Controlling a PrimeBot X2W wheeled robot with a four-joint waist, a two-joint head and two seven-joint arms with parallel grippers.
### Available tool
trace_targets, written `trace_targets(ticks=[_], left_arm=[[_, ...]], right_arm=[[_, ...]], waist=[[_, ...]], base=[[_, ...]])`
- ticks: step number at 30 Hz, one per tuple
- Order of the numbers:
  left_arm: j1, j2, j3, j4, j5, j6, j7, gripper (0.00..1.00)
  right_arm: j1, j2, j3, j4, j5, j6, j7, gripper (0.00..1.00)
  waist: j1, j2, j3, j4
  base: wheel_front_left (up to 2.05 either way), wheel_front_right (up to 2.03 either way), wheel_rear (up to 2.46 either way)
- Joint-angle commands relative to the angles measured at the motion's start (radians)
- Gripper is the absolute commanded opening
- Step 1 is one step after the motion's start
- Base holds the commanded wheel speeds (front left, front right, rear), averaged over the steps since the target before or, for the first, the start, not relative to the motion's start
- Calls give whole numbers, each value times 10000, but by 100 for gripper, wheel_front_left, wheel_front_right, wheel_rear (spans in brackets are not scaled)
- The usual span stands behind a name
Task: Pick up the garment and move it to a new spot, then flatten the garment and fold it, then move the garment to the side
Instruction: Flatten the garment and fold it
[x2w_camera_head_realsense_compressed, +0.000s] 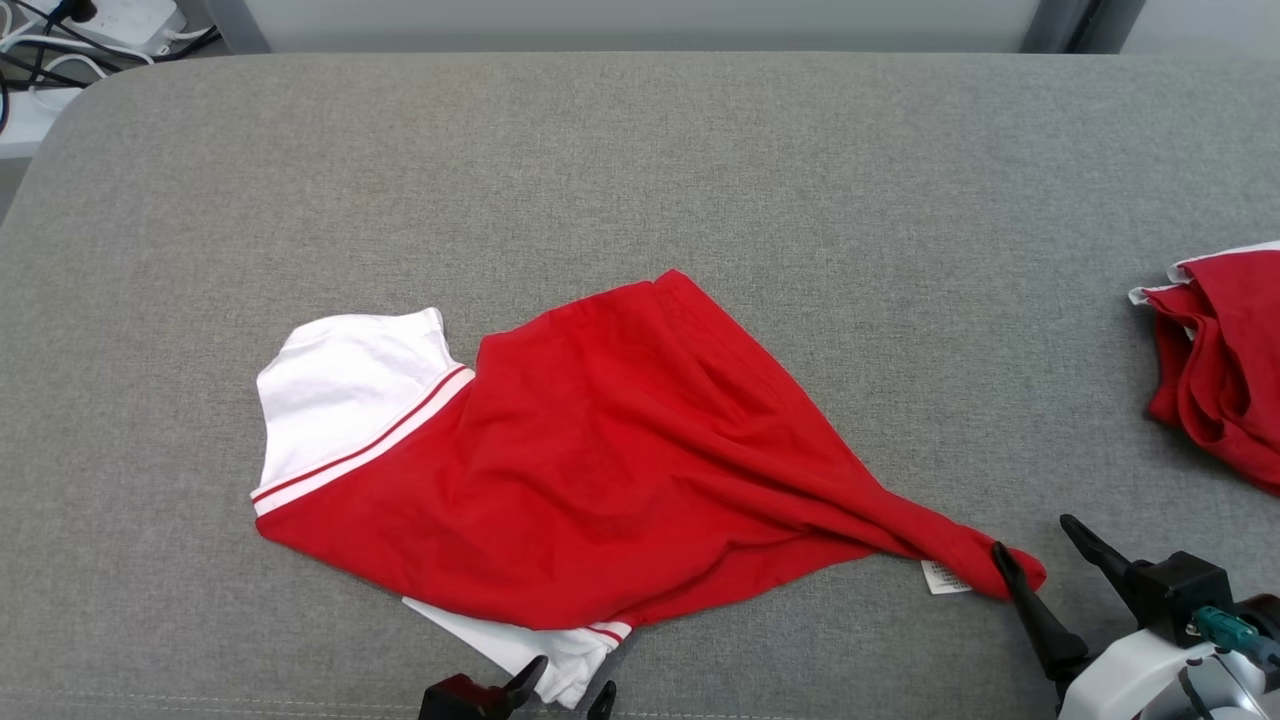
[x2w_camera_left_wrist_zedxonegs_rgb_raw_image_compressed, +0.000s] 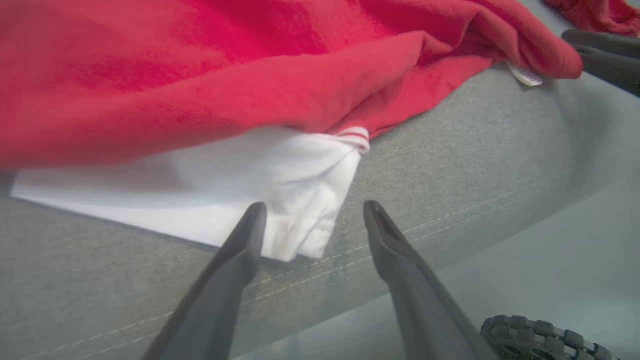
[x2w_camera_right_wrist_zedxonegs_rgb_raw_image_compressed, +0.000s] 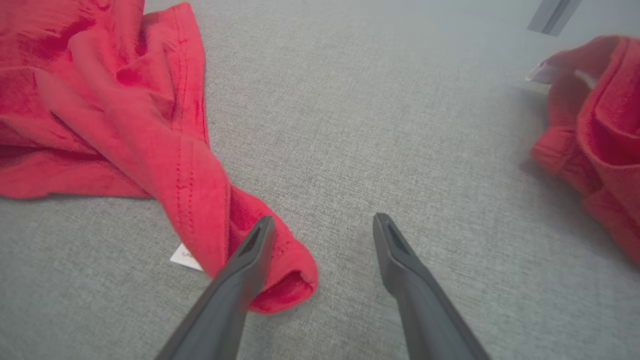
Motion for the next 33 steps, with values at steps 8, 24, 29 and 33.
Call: trace_targets(ticks=[8,24,29,33], left_arm=[[-397,78,471,64,214,451,-234,0],[821,753,129,-1196,-157,730,692,0],[-160,1686,742,-2790,-1048,-316,1678,0],[-5019,2652,2191,-1710,-3106,-2229,4945,0]], right_arm=[[-334,-232,542,123,324,40,-34,0],[2405,-271,-1293,-1129,1172,40,-438,0],[2546,1012,-1775,-2889,5991,40,2037,0],[-2567,1474,-2885,-1554,9095,40,5935,0]], waist=[[0,0,-5,19],[0,0,237,355],[0,0,450,372],[0,0,201,6]], base=[[0,0,0],[0,0,0],[0,0,0],[0,0,0]])
